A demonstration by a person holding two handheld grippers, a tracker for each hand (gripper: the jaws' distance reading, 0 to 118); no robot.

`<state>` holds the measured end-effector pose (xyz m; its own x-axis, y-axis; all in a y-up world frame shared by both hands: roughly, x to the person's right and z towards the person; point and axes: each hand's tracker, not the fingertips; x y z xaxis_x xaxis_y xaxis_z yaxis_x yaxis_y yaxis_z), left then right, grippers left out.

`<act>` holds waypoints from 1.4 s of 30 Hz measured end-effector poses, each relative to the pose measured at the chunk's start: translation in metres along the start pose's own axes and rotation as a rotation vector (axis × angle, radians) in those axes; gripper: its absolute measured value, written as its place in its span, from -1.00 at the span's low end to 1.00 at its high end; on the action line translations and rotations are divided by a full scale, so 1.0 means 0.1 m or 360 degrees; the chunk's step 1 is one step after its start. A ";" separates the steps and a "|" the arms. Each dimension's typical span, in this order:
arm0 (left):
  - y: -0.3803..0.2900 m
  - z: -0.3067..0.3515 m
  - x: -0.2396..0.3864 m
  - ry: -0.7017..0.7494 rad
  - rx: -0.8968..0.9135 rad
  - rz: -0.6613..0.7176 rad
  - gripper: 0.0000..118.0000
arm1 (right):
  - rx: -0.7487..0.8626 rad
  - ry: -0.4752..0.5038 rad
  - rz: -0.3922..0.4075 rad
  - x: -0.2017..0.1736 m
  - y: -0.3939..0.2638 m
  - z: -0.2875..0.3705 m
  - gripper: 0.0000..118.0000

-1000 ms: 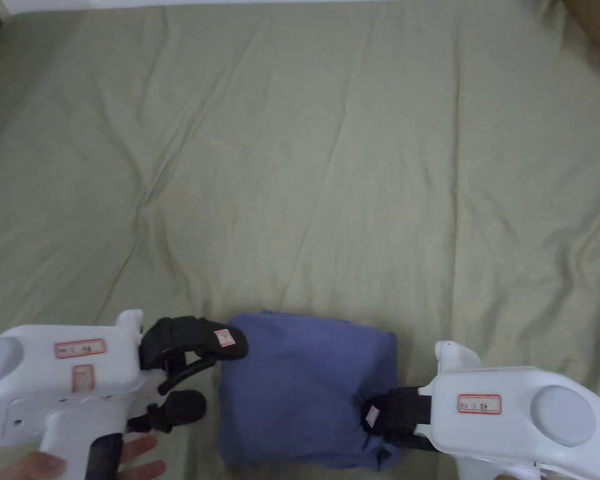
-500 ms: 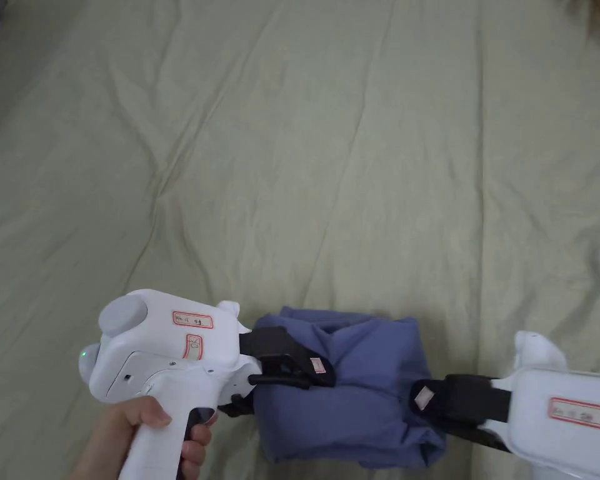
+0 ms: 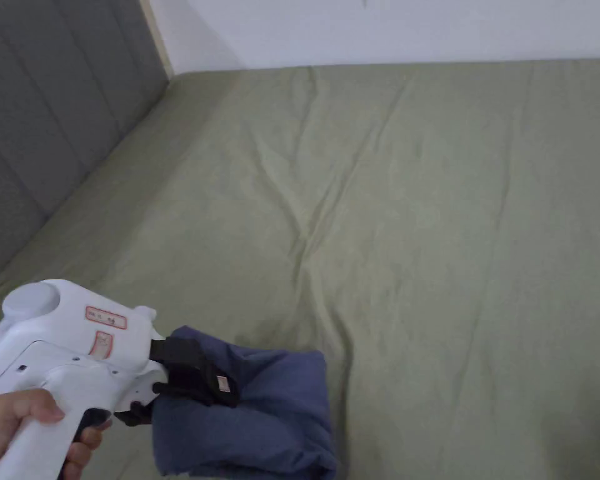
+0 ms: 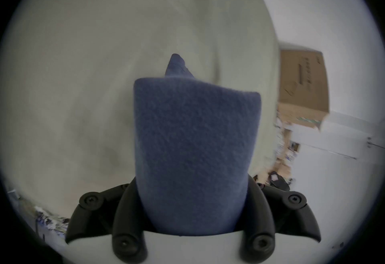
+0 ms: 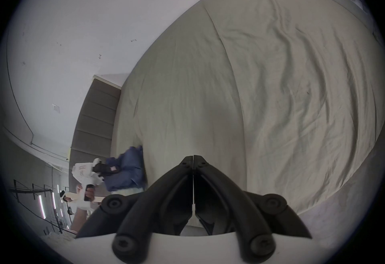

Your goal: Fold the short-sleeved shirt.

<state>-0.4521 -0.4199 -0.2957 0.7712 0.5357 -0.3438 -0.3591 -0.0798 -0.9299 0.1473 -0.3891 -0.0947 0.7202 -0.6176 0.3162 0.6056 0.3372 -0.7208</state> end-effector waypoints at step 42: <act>-2.96 0.42 2.87 0.0237 0.1886 -0.1084 -0.57 | 0.1155 -0.0254 0.1217 -1.15 0.04 1.27 -1.00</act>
<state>-0.1468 -0.2070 -0.1139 0.9956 0.0793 0.0505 -0.0623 0.9586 -0.2777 0.1094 -0.2263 -0.0555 0.9985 0.0199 0.0502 -0.0074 0.9711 -0.2384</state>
